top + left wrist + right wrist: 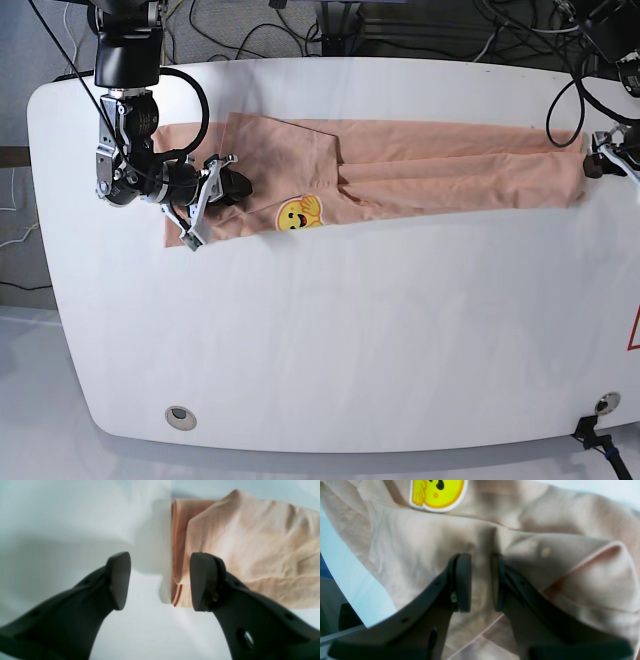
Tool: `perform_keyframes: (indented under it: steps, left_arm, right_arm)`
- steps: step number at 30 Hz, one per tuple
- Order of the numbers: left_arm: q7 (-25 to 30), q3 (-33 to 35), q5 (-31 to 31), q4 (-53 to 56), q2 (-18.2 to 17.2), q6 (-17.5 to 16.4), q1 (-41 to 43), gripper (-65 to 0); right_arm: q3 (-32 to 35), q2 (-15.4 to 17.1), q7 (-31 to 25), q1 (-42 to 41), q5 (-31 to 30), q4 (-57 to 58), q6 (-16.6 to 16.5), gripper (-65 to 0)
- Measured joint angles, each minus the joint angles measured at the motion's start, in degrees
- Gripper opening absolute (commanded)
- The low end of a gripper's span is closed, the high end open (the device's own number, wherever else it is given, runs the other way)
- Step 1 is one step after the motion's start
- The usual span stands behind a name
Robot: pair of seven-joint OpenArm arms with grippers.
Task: Fold the T-shirt properly
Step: 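Move the left gripper to the strip's other end and grasp it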
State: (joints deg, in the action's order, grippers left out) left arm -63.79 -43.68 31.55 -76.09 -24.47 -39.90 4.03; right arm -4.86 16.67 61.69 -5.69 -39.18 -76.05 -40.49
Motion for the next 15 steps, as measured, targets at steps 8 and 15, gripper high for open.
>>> perform_keyframes:
  steps: [8, 15]
  left_arm:
    - [0.0, 4.1, 0.1, 0.0, 0.4, 0.0, -0.1, -29.4]
    - [0.3, 4.4, 0.3, 1.2, 0.6, 0.0, -0.1, -29.4]
  right_arm:
    - [0.0, 0.0, 0.0, 0.0, 0.0, 0.0, 0.0, -51.7]
    - [0.0, 0.0, 0.0, 0.0, -0.1, 0.0, 0.0, -51.8]
